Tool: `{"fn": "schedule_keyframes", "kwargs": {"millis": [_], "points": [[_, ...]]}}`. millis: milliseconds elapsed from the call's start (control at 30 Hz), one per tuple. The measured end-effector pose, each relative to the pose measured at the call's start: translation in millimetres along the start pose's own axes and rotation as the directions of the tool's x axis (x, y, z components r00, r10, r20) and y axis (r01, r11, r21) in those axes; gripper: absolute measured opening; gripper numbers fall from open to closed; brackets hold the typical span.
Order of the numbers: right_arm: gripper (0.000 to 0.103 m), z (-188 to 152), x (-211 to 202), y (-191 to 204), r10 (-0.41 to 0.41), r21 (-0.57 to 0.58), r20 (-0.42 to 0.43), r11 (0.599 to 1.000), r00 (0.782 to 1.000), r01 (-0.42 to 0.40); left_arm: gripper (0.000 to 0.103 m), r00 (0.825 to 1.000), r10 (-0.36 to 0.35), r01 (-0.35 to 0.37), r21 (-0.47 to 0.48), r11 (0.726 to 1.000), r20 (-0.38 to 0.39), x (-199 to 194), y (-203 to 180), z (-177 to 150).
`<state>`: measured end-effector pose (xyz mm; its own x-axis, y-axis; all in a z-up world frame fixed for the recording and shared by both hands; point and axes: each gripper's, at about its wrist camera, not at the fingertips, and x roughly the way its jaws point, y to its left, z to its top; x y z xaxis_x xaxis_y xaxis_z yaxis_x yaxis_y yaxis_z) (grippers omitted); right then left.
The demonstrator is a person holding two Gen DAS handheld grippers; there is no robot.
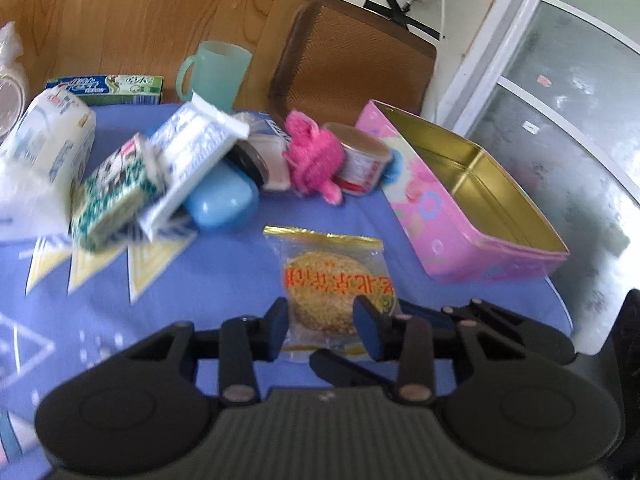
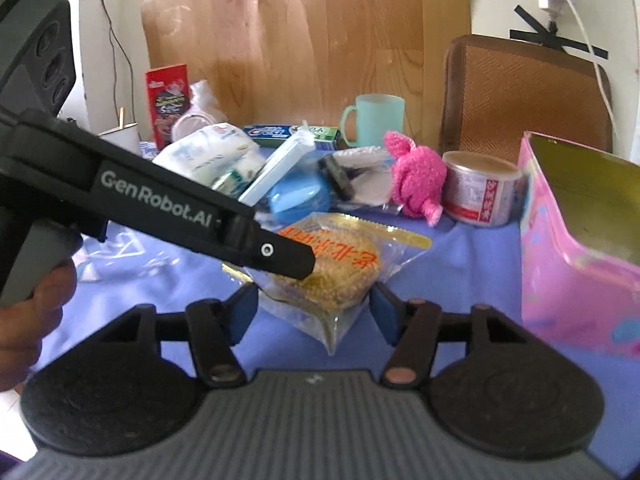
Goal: Organize soft objects
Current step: 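Carry the biscuit packet into the pink tin and open the left tool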
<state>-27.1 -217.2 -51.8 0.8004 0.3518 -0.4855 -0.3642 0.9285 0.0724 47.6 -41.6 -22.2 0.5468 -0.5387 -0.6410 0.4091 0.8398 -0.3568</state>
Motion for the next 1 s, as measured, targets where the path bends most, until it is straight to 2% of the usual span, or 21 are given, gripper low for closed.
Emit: {"fn": "schedule_keyframes", "kwargs": {"millis": [100, 200, 300, 400, 500, 633, 733, 800, 867, 900, 1000], "points": [[0.064, 3, -14, 2, -0.042, -0.015, 0.043, 0.999, 0.998, 0.043, 0.035, 1.000, -0.012, 0.011, 0.027, 1.000, 0.019, -8, -14, 6], [0.064, 16, -33, -11, -0.092, 0.003, 0.110, 0.996, 0.990, 0.092, 0.035, 0.998, -0.033, 0.028, 0.085, 0.996, 0.061, -13, -43, 28], [0.064, 29, -51, -36, -0.148, 0.014, 0.176, 0.989, 0.973, 0.148, 0.035, 0.994, -0.046, 0.028, 0.172, 0.985, 0.101, -7, -83, 50], [0.064, 37, -65, -71, -0.210, 0.036, 0.206, 0.978, 0.956, 0.207, 0.036, 0.990, -0.078, 0.050, 0.227, 0.973, 0.118, 13, -121, 68], [0.064, 37, -70, -111, -0.260, 0.065, 0.197, 0.966, 0.945, 0.252, 0.037, 0.990, -0.104, 0.077, 0.252, 0.965, 0.095, 46, -157, 80], [0.064, 29, -72, -164, -0.293, 0.144, 0.122, 0.950, 0.948, 0.275, 0.037, 0.993, -0.117, 0.106, 0.258, 0.960, 0.027, 104, -195, 89], [0.065, 23, -70, -194, -0.332, 0.194, 0.071, 0.930, 0.941, 0.313, 0.038, 0.992, -0.122, 0.119, 0.259, 0.958, -0.004, 136, -213, 90], [0.065, 21, -68, -202, -0.393, 0.207, 0.054, 0.904, 0.918, 0.375, 0.040, 0.992, -0.124, 0.122, 0.256, 0.959, -0.010, 151, -220, 93], [0.065, 18, -69, -211, -0.479, 0.204, 0.053, 0.864, 0.876, 0.460, 0.041, 0.991, -0.133, 0.133, 0.255, 0.958, -0.018, 161, -228, 95], [0.065, 18, -70, -214, -0.504, 0.204, 0.046, 0.850, 0.862, 0.486, 0.045, 0.990, -0.141, 0.139, 0.251, 0.958, -0.008, 162, -230, 94], [0.064, 15, -76, -218, -0.574, 0.212, 0.060, 0.807, 0.817, 0.552, 0.046, 0.989, -0.145, 0.139, 0.268, 0.954, 0.002, 159, -234, 91]]}}
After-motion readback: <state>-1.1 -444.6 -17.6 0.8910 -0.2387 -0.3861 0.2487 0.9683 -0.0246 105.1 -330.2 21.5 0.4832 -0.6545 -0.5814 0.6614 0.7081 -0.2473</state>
